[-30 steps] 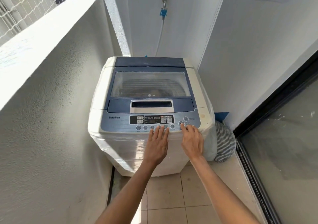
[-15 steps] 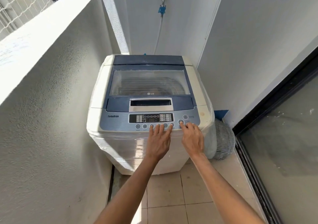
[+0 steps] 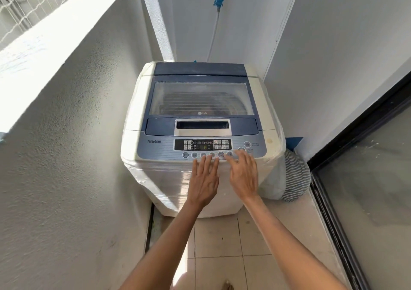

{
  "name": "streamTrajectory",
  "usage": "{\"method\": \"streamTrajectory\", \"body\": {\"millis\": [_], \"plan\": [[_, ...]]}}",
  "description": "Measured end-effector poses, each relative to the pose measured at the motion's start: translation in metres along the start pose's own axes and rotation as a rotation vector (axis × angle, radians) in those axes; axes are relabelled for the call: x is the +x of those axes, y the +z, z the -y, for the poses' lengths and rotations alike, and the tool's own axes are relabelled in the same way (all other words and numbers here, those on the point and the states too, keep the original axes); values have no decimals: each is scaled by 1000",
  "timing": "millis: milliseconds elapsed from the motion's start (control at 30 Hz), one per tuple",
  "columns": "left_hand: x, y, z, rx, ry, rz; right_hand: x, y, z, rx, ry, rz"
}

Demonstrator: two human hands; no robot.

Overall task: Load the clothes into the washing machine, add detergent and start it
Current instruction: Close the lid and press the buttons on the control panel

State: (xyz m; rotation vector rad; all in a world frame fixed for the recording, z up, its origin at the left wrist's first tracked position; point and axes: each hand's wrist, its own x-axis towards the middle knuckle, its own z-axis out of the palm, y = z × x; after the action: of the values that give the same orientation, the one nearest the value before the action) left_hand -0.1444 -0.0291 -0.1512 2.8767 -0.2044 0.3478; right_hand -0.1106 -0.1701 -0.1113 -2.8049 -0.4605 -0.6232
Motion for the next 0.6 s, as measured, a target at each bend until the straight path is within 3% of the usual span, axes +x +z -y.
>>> {"method": "streamTrajectory", "body": {"millis": [133, 300, 600], "plan": [[-23, -5, 27, -11, -114, -102, -11, 11, 48, 108, -111, 96], [-32, -9, 52, 11, -55, -118, -19, 23, 67, 94, -148, 200], [-12, -15, 21, 40, 2, 78, -16, 11, 18, 46, 13, 264]]}}
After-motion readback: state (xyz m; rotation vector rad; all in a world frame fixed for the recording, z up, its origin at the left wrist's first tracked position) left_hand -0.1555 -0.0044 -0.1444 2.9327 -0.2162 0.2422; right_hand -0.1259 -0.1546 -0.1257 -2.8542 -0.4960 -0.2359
